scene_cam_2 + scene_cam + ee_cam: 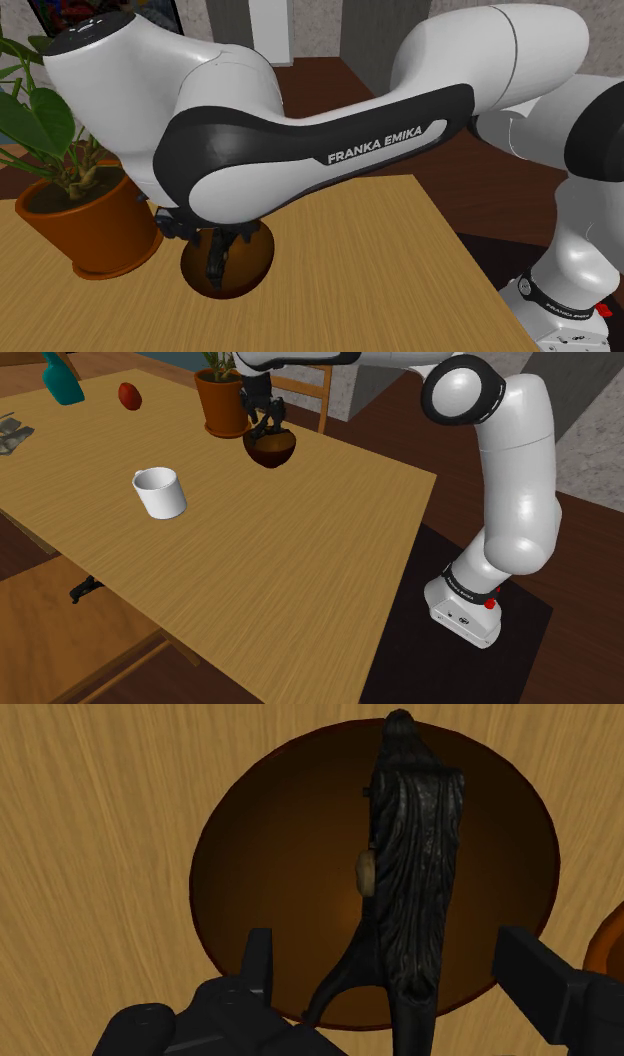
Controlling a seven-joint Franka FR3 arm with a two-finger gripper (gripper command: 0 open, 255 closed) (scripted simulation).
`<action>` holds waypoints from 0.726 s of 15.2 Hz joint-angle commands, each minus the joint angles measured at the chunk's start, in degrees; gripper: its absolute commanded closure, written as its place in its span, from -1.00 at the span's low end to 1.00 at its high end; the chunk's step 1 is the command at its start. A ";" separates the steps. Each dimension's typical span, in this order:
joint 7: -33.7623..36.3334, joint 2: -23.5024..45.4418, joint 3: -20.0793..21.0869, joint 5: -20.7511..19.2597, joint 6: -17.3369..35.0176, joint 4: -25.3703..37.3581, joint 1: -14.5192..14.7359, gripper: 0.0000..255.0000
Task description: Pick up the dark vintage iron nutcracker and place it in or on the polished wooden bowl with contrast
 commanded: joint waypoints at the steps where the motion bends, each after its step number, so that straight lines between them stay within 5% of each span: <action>1: 0.00 -0.02 0.00 0.01 0.02 -0.07 -0.03 -1.00; 6: -1.93 4.61 -0.68 -0.94 -10.28 15.36 4.09 -1.00; 11: -1.94 4.62 -0.70 -0.93 -10.29 15.40 4.11 -1.00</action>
